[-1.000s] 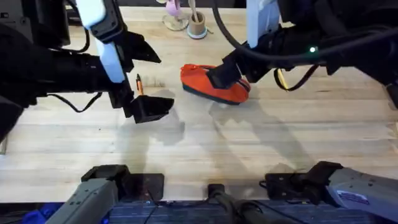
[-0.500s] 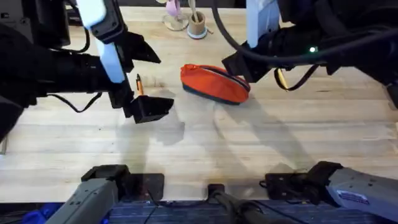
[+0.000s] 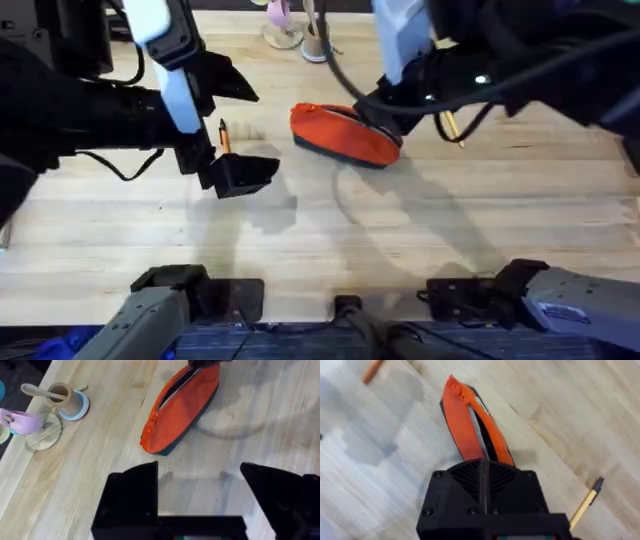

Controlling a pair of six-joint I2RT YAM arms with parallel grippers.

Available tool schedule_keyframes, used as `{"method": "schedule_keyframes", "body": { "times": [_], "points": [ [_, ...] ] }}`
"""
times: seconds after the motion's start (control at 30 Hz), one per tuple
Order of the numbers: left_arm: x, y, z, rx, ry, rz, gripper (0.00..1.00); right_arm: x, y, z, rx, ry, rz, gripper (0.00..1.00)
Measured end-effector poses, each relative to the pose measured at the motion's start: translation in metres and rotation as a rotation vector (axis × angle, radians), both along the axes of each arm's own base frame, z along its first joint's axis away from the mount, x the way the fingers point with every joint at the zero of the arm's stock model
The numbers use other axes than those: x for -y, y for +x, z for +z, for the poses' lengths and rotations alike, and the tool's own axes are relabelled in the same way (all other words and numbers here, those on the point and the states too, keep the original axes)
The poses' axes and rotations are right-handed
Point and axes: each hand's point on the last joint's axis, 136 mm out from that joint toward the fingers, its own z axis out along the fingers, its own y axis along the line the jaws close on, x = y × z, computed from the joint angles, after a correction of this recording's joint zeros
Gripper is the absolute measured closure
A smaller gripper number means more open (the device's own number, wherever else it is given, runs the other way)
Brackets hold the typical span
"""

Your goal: Unzip the bag, pick up the pens from the table one at a time and place them inside, then zip the bag closed.

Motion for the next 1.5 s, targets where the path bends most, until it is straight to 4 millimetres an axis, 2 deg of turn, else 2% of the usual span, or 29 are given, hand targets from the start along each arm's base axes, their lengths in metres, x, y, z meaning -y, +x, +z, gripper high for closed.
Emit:
{"method": "schedule_keyframes", "body": {
  "times": [0.23,0.4,0.7,1.07,1.4,1.43,1.5],
  "points": [
    [0.0,0.0,0.0,0.0,0.0,0.0,0.007,-0.005,0.008,-0.038,-0.071,-0.078,0.032,0.971],
    [0.0,0.0,0.0,0.0,0.0,0.0,0.007,-0.012,0.017,-0.049,-0.064,-0.087,0.049,0.971],
    [0.0,0.0,0.0,0.0,0.0,0.0,0.007,-0.014,0.022,-0.063,-0.069,-0.131,0.085,0.971],
    [0.0,0.0,0.0,0.0,0.0,0.0,0.007,-0.017,0.032,-0.107,-0.129,-0.207,0.119,0.971],
    [0.0,0.0,0.0,0.0,0.0,0.0,0.007,-0.017,0.035,-0.107,-0.124,-0.209,0.118,0.971],
    [0.0,0.0,0.0,0.0,0.0,0.0,0.008,-0.017,0.034,-0.107,-0.124,-0.21,0.118,0.947],
    [0.0,0.0,0.0,0.0,0.0,0.0,0.007,-0.015,0.038,-0.106,-0.112,-0.221,0.111,0.675]
  ]
}}
